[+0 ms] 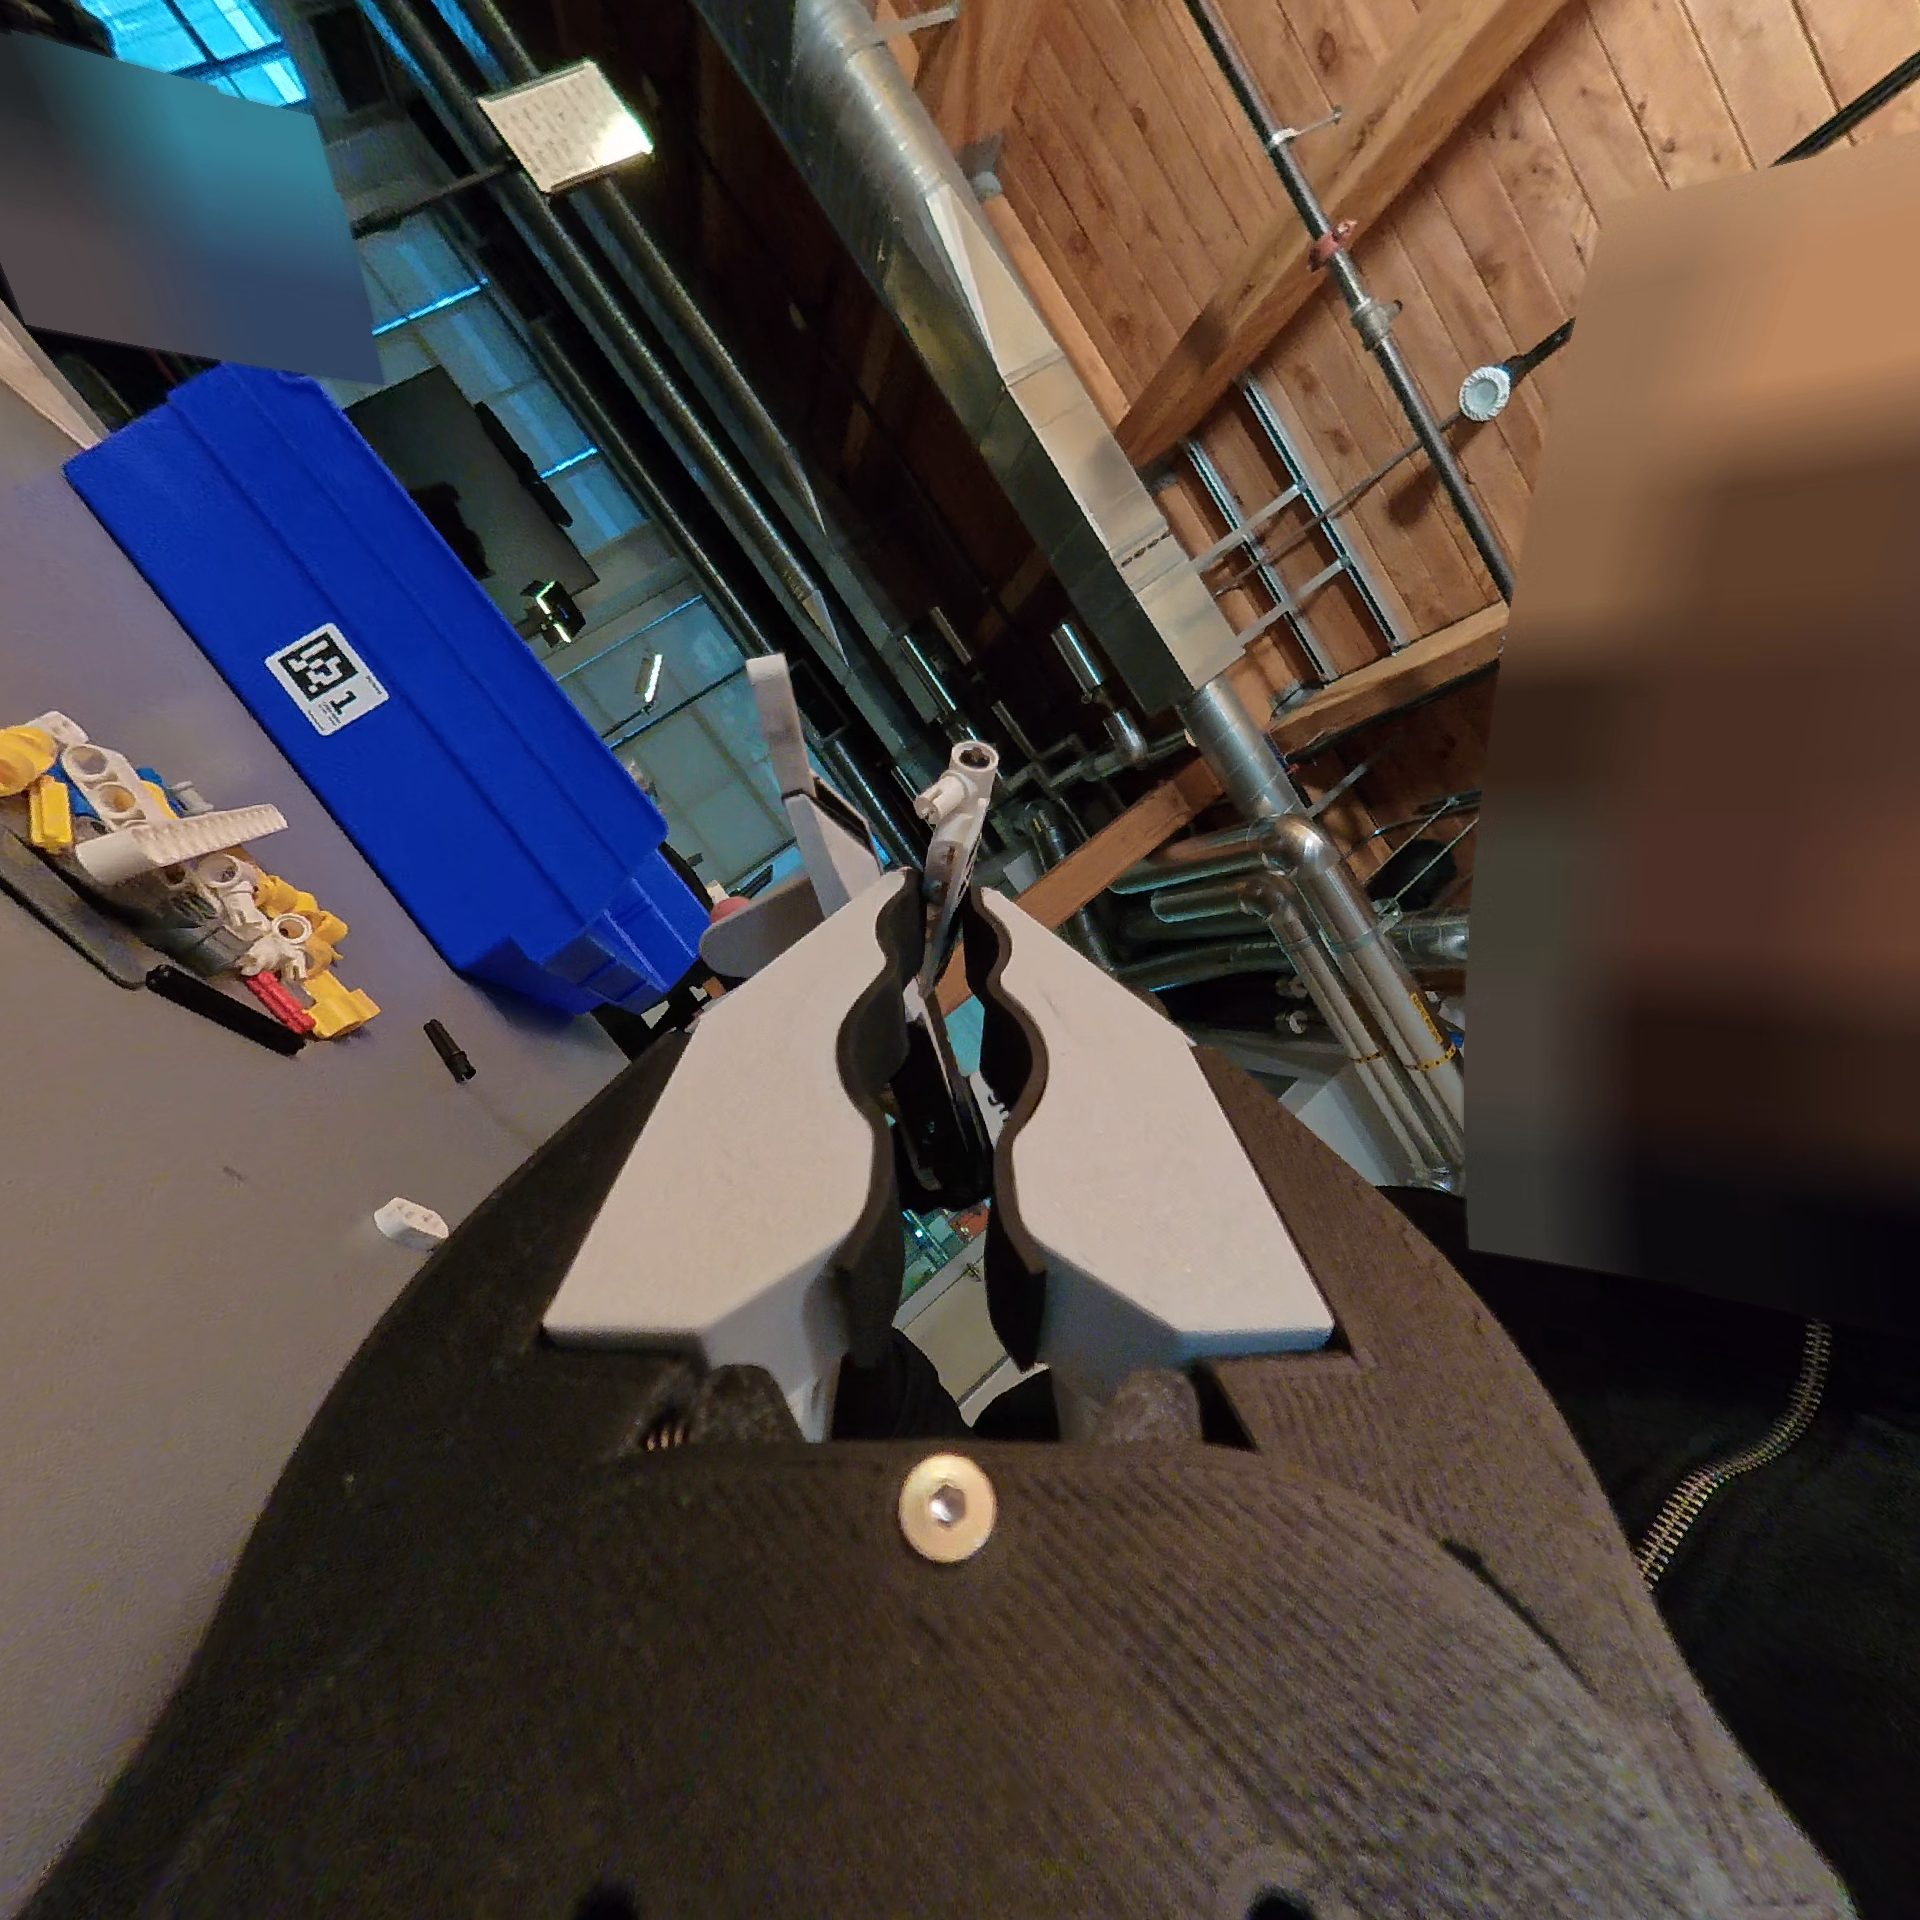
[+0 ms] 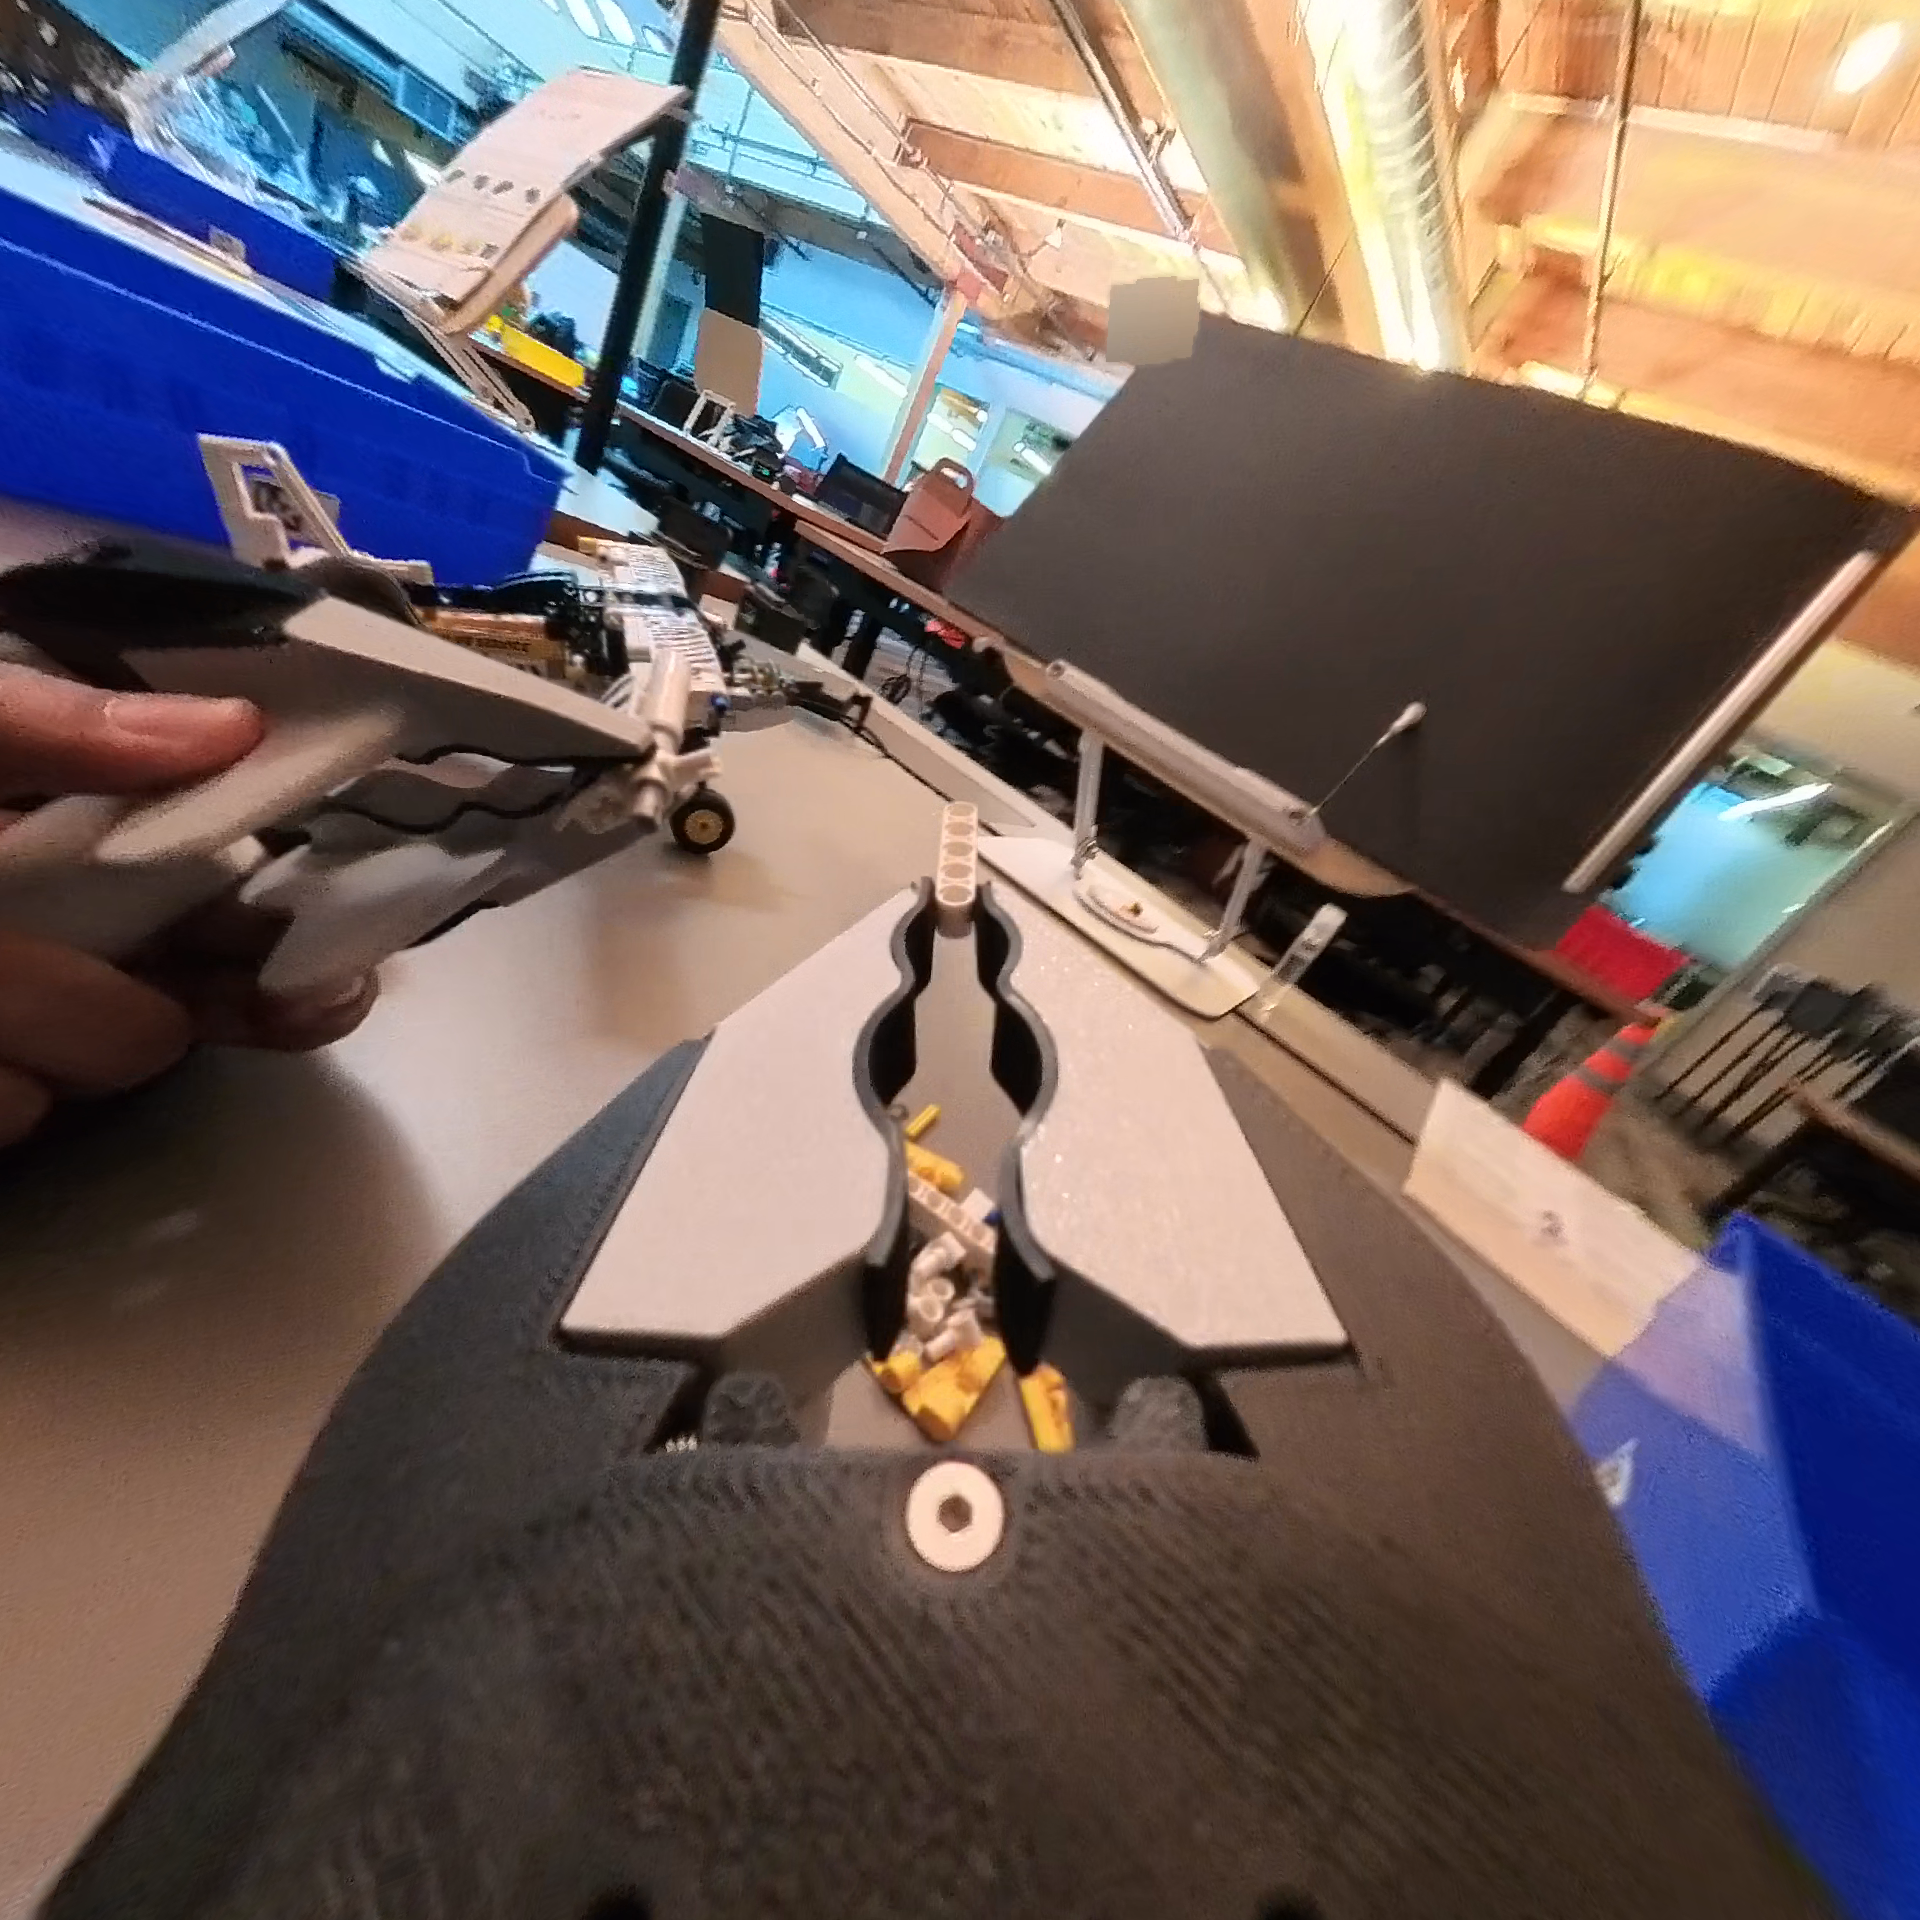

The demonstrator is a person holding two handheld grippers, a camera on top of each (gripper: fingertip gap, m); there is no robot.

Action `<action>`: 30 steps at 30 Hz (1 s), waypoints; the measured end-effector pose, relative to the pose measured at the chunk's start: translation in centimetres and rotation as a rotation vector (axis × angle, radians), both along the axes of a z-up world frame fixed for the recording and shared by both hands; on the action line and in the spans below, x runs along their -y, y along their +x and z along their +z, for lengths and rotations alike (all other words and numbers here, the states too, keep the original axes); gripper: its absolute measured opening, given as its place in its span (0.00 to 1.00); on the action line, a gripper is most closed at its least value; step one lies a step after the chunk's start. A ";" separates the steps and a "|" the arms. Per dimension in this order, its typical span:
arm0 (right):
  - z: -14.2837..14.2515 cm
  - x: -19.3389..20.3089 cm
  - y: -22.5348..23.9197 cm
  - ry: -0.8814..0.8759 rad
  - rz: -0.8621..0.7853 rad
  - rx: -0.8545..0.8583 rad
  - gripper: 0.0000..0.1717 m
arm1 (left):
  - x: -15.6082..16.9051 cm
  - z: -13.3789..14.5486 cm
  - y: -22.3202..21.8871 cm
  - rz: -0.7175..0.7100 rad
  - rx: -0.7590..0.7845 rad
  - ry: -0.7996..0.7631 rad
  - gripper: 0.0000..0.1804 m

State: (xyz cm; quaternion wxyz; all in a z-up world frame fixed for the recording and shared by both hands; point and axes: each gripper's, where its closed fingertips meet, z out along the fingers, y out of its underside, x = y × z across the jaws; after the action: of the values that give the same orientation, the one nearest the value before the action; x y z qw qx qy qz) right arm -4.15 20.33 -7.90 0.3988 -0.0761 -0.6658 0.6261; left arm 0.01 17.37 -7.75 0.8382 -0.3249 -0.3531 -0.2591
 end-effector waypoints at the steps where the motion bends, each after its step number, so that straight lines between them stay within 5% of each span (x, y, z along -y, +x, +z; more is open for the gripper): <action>1: 0.1 0.2 0.0 0.012 -0.015 -0.034 0.03 | 0.0 0.0 0.0 -0.001 0.000 -0.001 0.01; 9: 0.3 -1.3 -1.6 0.001 -0.198 -0.110 0.03 | 0.0 0.0 0.0 -0.002 0.004 0.002 0.01; 24: -10.3 -8.8 -7.9 0.252 -0.389 0.695 0.03 | 0.0 -0.1 -0.1 -0.009 0.011 0.009 0.01; 30: -10.4 -8.8 -7.7 0.213 -0.346 0.757 0.08 | 0.0 -0.1 -0.1 -0.010 0.011 0.008 0.01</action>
State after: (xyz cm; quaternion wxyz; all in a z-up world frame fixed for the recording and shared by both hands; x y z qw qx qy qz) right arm -11.84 29.09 -18.35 0.2309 -0.3694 -0.8036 0.4055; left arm -0.11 17.40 -7.82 0.8363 -0.3218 -0.3551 -0.2664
